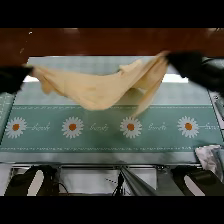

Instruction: Fold the shirts.

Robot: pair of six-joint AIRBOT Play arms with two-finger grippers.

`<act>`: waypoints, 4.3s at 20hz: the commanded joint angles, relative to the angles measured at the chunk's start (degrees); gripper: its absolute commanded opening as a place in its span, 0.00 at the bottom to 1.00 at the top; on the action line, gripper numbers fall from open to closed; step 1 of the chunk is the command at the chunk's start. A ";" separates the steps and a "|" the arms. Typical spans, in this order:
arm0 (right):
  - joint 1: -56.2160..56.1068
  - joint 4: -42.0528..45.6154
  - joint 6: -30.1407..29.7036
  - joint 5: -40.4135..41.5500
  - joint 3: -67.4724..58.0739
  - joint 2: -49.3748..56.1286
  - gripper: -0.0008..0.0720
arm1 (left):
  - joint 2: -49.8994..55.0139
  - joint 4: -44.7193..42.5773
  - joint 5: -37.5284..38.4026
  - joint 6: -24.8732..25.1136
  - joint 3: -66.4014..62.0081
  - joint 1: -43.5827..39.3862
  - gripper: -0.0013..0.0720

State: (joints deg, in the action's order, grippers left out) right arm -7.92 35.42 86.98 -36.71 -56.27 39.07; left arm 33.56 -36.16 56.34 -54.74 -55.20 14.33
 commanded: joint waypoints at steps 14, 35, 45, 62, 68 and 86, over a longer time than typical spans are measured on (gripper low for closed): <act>11.43 28.04 8.37 -39.67 -37.07 -4.52 0.04 | -11.17 -18.58 -3.13 -0.50 -40.54 0.07 0.05; 11.30 36.22 -2.43 -54.93 -46.69 36.96 0.04 | 23.30 -17.59 23.32 -15.96 -26.75 0.50 0.05; 11.32 34.18 -3.87 -36.37 -46.71 64.17 0.04 | 50.88 -17.79 10.19 -13.90 -26.05 -9.73 0.05; 25.31 50.75 -7.28 -51.71 -49.44 51.45 0.54 | 41.20 -26.86 29.09 -26.73 -16.90 -2.97 0.65; 35.30 35.87 -9.62 -49.22 -35.34 45.70 0.62 | 17.16 -18.67 20.00 -26.77 21.70 -5.86 0.99; 35.26 29.42 -12.94 -49.83 -29.49 45.70 0.60 | 22.51 3.28 -6.78 -23.23 42.51 -25.62 0.98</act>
State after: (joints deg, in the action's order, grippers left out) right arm 27.29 64.95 74.11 -85.60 -85.78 84.82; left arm 51.37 -39.11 59.24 -81.10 -13.13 -6.85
